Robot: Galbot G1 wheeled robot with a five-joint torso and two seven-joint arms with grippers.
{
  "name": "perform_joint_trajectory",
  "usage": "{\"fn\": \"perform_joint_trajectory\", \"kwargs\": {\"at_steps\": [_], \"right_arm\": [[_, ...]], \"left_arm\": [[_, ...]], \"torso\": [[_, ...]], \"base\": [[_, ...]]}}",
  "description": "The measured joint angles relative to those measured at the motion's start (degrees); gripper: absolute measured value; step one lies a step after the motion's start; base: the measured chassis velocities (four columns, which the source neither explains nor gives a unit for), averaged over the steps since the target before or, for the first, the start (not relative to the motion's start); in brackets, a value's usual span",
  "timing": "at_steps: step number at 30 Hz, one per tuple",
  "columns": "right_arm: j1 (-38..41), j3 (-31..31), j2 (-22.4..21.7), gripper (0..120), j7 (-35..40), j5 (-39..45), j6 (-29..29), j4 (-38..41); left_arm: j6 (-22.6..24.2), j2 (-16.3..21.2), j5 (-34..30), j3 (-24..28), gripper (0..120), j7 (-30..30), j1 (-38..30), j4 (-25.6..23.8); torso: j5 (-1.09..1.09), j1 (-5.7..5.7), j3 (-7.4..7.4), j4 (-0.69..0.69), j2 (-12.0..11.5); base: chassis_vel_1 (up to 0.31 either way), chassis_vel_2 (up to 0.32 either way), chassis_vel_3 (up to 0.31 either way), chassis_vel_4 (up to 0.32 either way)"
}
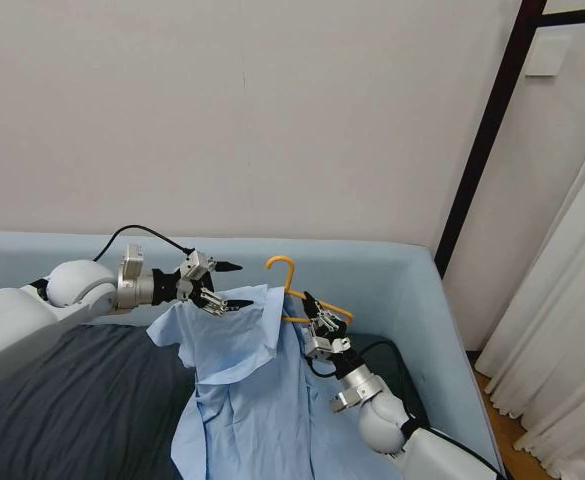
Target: Pick up the clothes from the sofa and hang them on the clothes hanger.
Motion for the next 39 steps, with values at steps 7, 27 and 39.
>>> {"fn": "perform_joint_trajectory", "kwargs": {"at_steps": [7,27,39], "right_arm": [[0.3,-0.2,-0.1,5,-0.3,-0.9,1.0,0.1],[0.2,-0.5,0.3,5,-0.5,-2.5,2.7,-0.3],[1.0,-1.0,0.5,5,-0.5,-3.1,3.2,-0.1]], "left_arm": [[-0.4,-1.1,1.5,1.8,100,1.5,-0.2,1.9],[-1.2,0.9,3.2,-0.3,37,2.9,4.1,0.4],[-1.3,2.7,3.7,-4.6,7,2.9,8.2,-1.3]], "torso": [[0.0,0.0,0.0,-0.02,0.0],[-0.01,-0.01,-0.01,-0.01,0.0],[0.0,0.0,-0.01,-0.02,0.0]], "base": [[0.0,0.0,0.0,0.0],[0.0,0.0,0.0,0.0],[0.0,0.0,0.0,0.0]]}}
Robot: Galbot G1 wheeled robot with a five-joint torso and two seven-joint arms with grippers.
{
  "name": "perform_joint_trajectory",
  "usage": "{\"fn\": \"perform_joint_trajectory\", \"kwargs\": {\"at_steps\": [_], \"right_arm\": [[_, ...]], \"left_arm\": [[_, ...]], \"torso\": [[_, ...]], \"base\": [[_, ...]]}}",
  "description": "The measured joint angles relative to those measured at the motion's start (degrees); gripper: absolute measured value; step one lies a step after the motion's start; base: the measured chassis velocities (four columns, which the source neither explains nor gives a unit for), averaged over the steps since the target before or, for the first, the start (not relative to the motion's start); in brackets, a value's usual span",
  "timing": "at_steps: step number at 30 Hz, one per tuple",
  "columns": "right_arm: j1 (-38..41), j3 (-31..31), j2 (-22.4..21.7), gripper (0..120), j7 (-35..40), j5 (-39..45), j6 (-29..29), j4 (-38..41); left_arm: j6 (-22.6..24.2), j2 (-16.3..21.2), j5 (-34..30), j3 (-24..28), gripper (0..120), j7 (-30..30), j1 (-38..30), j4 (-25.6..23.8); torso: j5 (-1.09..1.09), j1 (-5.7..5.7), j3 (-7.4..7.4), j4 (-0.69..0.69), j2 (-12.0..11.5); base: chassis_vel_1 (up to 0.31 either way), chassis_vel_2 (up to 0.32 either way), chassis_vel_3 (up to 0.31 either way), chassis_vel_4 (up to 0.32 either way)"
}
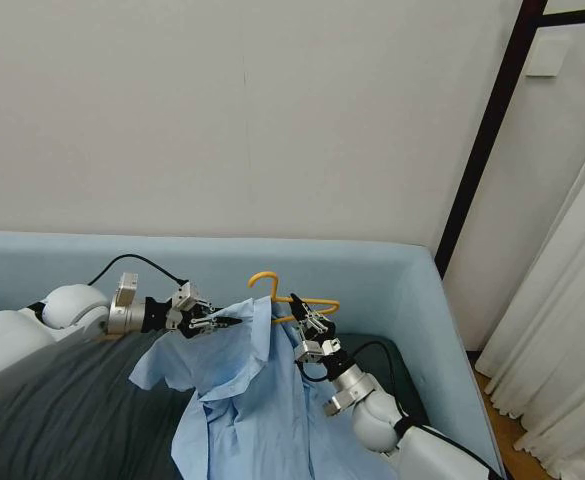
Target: Pick up the clothes from the sofa and hang them on the clothes hanger.
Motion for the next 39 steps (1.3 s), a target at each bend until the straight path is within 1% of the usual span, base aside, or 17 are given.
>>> {"fn": "perform_joint_trajectory", "kwargs": {"at_steps": [2,9,12,13,15,17,18,22,23,24,25,28,29,30,33,35,39], "right_arm": [[-0.1,-0.2,0.0,5,0.0,0.0,0.0,0.3],[-1.2,-1.3,-1.3,7,-1.2,2.5,-0.7,3.0],[-3.7,-2.2,-2.7,20,-1.2,8.9,-4.0,6.6],[-3.7,-2.2,-2.7,20,-1.2,8.9,-4.0,6.6],[-6.7,-2.4,-3.8,29,-1.2,13.4,-5.8,10.3],[-10.1,-1.9,-5.2,36,-1.2,15.8,-6.0,13.4],[-10.1,-1.9,-5.2,36,-1.2,15.8,-6.0,13.4],[-15.1,-0.2,-8.4,53,-1.4,18.4,-5.3,17.1],[-16.0,0.3,-9.0,58,-1.5,19.6,-5.2,17.2],[-16.0,0.3,-9.0,58,-1.5,19.6,-5.2,17.2],[-16.7,0.5,-9.4,62,-1.6,20.9,-5.2,17.2],[-18.0,1.1,-9.5,77,-2.1,27.4,-6.5,16.0],[-18.4,1.3,-9.6,80,-2.3,30.2,-7.4,15.9],[-18.4,1.3,-9.6,80,-2.3,30.2,-7.4,15.9],[-19.2,1.3,-10.0,93,-3.1,40.5,-11.7,16.7],[-19.2,1.7,-10.0,98,-3.6,43.8,-13.2,16.3],[-18.0,2.1,-9.7,100,-4.1,47.1,-15.2,13.1]], "left_arm": [[0.0,0.6,0.6,-2.8,7,-0.1,2.1,-0.7],[-1.1,3.1,1.0,-6.4,7,-1.0,5.8,-2.3],[-1.9,4.3,1.1,-7.7,7,-1.8,7.5,-1.9],[-1.9,4.3,1.1,-7.7,7,-1.8,7.5,-1.9],[-2.4,4.8,1.0,-8.5,7,-1.7,9.3,-1.8],[-2.9,5.6,1.0,-9.1,7,-1.7,11.2,-1.6],[-2.9,5.6,1.0,-9.1,7,-1.7,11.2,-1.6],[-4.1,7.5,1.2,-10.7,7,-1.8,15.6,-1.4],[-4.4,7.9,1.3,-10.9,7,-1.9,16.4,-1.6],[-4.4,7.9,1.3,-10.9,7,-1.9,16.4,-1.6],[-4.7,8.2,1.3,-10.9,7,-2.2,17.0,-1.7],[-6.1,8.7,1.4,-10.8,7,-4.1,18.3,-1.1],[-6.6,8.5,1.5,-10.7,7,-4.5,18.4,-0.5],[-6.6,8.5,1.5,-10.7,7,-4.5,18.4,-0.5],[-7.2,7.2,1.1,-10.5,7,-5.1,18.8,0.6],[-7.3,6.4,0.5,-10.5,7,-5.3,19.1,0.8],[-8.0,5.9,0.3,-10.8,7,-5.2,21.5,-0.6]], "torso": [[-0.01,0.0,0.0,0.0,0.0],[0.0,0.0,0.0,0.01,0.0],[-0.02,0.0,0.0,0.02,0.0],[-0.02,0.0,0.0,0.02,0.0],[0.0,-0.01,-0.01,0.01,0.0],[0.0,-0.01,-0.01,-0.01,0.0],[0.0,-0.01,-0.01,-0.01,0.0],[-0.01,-0.01,-0.01,0.0,0.0],[-0.02,-0.01,-0.01,0.02,0.0],[-0.02,-0.01,-0.01,0.02,0.0],[-0.02,-0.01,-0.01,0.02,0.0],[0.01,-0.01,-0.01,0.01,0.0],[0.01,-0.01,-0.01,0.02,0.0],[0.01,-0.01,-0.01,0.02,0.0],[-0.01,-0.01,0.0,0.0,0.0],[0.01,-0.01,0.0,0.0,0.0],[-0.01,-0.01,0.0,-0.04,0.0]], "base": [[0.0,0.0,0.0,0.0],[0.0,0.0,0.0,0.0],[0.0,0.0,0.0,0.0],[0.0,0.0,0.0,0.0],[0.0,0.0,0.0,0.0],[0.0,0.0,0.0,0.0],[0.0,0.0,0.0,0.0],[0.0,0.0,0.0,0.0],[0.0,0.0,0.0,0.0],[0.0,0.0,0.0,0.0],[0.0,0.0,0.0,0.0],[0.0,0.0,0.0,0.0],[0.0,0.0,0.0,0.0],[0.0,0.0,0.0,0.0],[0.0,0.0,0.0,0.0],[0.0,0.0,0.0,0.0],[0.0,0.0,0.0,0.0]]}}
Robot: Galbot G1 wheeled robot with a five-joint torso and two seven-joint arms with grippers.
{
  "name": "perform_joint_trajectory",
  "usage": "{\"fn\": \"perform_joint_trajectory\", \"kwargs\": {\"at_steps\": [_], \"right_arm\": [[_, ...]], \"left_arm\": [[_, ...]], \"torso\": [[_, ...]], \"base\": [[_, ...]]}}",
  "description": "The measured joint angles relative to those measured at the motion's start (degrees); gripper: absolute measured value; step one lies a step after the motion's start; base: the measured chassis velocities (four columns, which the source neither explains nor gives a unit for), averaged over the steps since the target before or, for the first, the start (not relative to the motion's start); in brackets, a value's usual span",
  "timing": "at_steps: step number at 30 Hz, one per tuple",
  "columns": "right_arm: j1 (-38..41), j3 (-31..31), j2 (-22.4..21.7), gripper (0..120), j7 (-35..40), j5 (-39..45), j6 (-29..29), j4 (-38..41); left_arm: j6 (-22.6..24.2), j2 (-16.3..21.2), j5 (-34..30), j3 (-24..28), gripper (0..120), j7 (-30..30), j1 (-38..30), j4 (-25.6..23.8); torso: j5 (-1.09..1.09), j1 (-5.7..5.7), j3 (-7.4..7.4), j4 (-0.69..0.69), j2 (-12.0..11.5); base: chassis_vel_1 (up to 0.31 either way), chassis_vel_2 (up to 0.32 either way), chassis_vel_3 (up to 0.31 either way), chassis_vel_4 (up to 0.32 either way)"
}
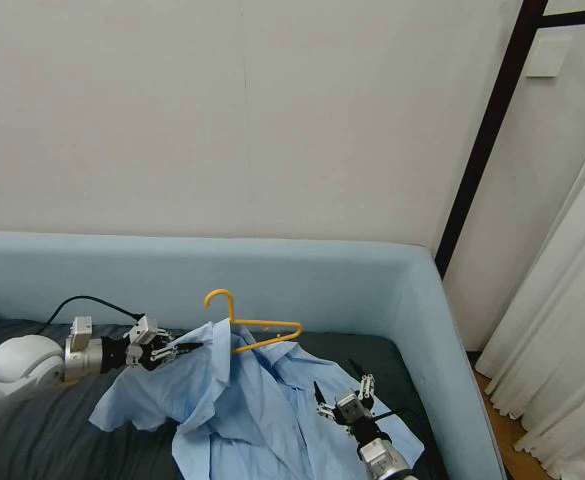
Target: Pick up the clothes from the sofa and hang them on the clothes hanger.
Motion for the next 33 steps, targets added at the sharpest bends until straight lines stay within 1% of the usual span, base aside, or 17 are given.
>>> {"fn": "perform_joint_trajectory", "kwargs": {"at_steps": [1,2,3,5,6,7,12,14,15,17,21,22,24,26,27,30,33], "right_arm": [[1.2,-0.2,0.2,100,-0.4,0.8,-0.4,-1.5],[2.2,-0.5,0.4,100,-1.1,1.4,-0.5,-2.7],[2.2,-0.5,0.4,100,-1.1,1.4,-0.5,-2.7],[4.3,-1.3,0.6,100,-2.8,3.3,-0.9,-4.9],[5.1,-1.5,0.7,100,-3.4,4.0,-1.2,-5.6],[6.3,-1.8,1.0,100,-4.6,5.5,-1.7,-7.0],[10.5,-2.7,1.7,100,-9.0,10.3,-2.7,-11.7],[13.5,-3.4,2.0,100,-13.8,13.0,-3.4,-14.8],[15.8,-3.8,2.4,100,-17.1,14.8,-3.9,-17.4],[17.0,-4.1,2.7,100,-18.9,15.8,-4.2,-19.0],[22.1,-4.4,6.1,100,-26.5,20.0,-4.8,-28.9],[22.1,-4.4,6.1,100,-26.5,20.0,-4.8,-28.9],[23.7,-4.4,7.9,100,-29.0,19.4,-4.0,-34.2],[25.0,-4.1,9.7,100,-31.2,17.8,-1.9,-39.7],[25.0,-4.1,9.7,100,-31.2,17.8,-1.9,-39.7],[26.9,-3.6,12.3,100,-34.4,15.3,1.3,-47.2],[28.2,-2.2,14.9,100,-35.5,15.3,0.4,-51.5]], "left_arm": [[-0.4,0.4,0.6,-2.1,7,0.1,2.6,-0.8],[-0.9,0.5,1.2,-4.5,7,0.1,5.4,-1.2],[-0.9,0.5,1.2,-4.5,7,0.1,5.4,-1.2],[-1.2,0.5,1.7,-8.4,7,0.3,10.0,-1.4],[-1.4,0.5,1.9,-9.3,7,0.3,11.0,-1.1],[-1.6,0.5,2.2,-9.8,7,0.5,11.7,-0.4],[-2.2,0.5,2.8,-9.2,7,1.1,12.2,1.7],[-2.3,0.5,2.9,-8.8,7,1.2,12.3,2.3],[-2.4,0.3,3.1,-8.6,7,1.3,12.5,2.6],[-2.4,0.2,3.1,-8.5,7,1.4,12.6,2.6],[-2.4,-0.3,3.2,-8.5,7,1.4,13.0,3.1],[-2.4,-0.3,3.2,-8.5,7,1.4,13.0,3.1],[-2.4,-0.4,3.1,-8.5,7,1.4,13.2,3.1],[-2.4,-0.6,3.1,-8.8,7,1.4,13.6,3.3],[-2.4,-0.6,3.1,-8.8,7,1.4,13.6,3.3],[-2.3,-0.9,3.5,-9.2,7,1.5,14.4,4.2],[-2.3,-1.1,4.0,-9.2,7,1.9,14.8,4.6]], "torso": [[0.0,0.01,0.0,0.01,0.0],[0.06,0.01,-0.01,0.04,0.0],[0.06,0.01,-0.01,0.04,0.0],[-0.03,0.01,0.0,0.1,0.0],[-0.03,0.01,0.0,0.09,0.0],[0.04,0.0,-0.01,0.07,0.0],[-0.02,0.01,0.0,0.04,0.0],[0.04,0.01,0.0,0.04,0.0],[-0.01,0.01,0.0,0.04,0.0],[-0.01,0.01,0.0,0.05,0.0],[0.0,0.01,0.0,0.04,0.0],[0.0,0.01,0.0,0.04,0.0],[0.01,0.01,0.0,0.05,0.0],[0.01,0.01,0.0,0.04,0.0],[0.01,0.01,0.0,0.04,0.0],[0.0,0.01,0.0,0.04,0.0],[0.0,0.01,0.0,0.04,0.0]], "base": [[0.0,0.0,0.0,0.0],[0.0,0.0,0.0,0.0],[0.0,0.0,0.0,0.0],[0.0,0.0,0.0,0.0],[0.0,0.0,0.0,0.0],[0.0,0.0,0.0,0.0],[0.0,0.0,0.0,0.0],[0.0,0.0,0.0,0.0],[0.0,0.0,0.0,0.0],[0.0,0.0,0.0,0.0],[0.0,0.0,0.0,0.0],[0.0,0.0,0.0,0.0],[0.0,0.0,0.0,0.0],[0.0,0.0,0.0,0.0],[0.0,0.0,0.0,0.0],[0.0,0.0,0.0,0.0],[0.0,0.0,0.0,0.0]]}}
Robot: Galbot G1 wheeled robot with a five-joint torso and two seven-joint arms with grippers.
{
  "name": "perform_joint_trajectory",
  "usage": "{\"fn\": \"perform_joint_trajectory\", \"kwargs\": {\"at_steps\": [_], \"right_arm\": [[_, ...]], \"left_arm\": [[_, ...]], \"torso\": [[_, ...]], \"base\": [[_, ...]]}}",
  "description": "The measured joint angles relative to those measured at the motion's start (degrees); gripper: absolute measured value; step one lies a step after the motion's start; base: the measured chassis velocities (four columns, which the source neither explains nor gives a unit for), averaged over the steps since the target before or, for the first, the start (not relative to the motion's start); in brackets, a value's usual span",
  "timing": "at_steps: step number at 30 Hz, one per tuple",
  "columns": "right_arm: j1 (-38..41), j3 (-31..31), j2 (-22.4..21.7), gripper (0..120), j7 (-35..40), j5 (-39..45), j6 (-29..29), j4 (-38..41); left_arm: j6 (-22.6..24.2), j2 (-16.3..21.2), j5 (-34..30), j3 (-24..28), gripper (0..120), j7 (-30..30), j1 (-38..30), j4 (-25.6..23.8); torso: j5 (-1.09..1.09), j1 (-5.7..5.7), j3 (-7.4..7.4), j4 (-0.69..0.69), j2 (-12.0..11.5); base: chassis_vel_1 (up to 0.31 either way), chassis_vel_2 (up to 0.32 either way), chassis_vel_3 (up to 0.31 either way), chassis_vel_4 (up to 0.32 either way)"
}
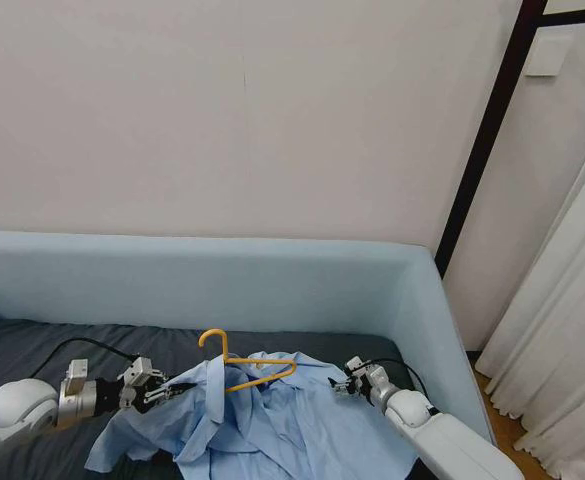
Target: Pick up the clothes from the sofa and hang them on the clothes hanger.
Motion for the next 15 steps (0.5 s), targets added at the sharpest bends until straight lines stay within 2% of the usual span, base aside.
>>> {"fn": "perform_joint_trajectory", "kwargs": {"at_steps": [6,15], "right_arm": [[1.7,0.5,2.3,100,-3.2,0.0,-0.1,-3.3],[4.6,0.2,6.6,100,-5.9,-4.5,5.8,-11.7]], "left_arm": [[0.0,-0.1,0.1,0.0,7,0.4,0.0,0.6],[0.0,-0.7,1.1,-0.1,7,0.9,0.5,1.1]], "torso": [[0.0,0.0,0.0,0.0,0.0],[0.0,0.0,0.0,0.0,0.0]], "base": [[0.0,0.0,0.0,0.0],[0.0,0.0,0.0,0.0]]}}
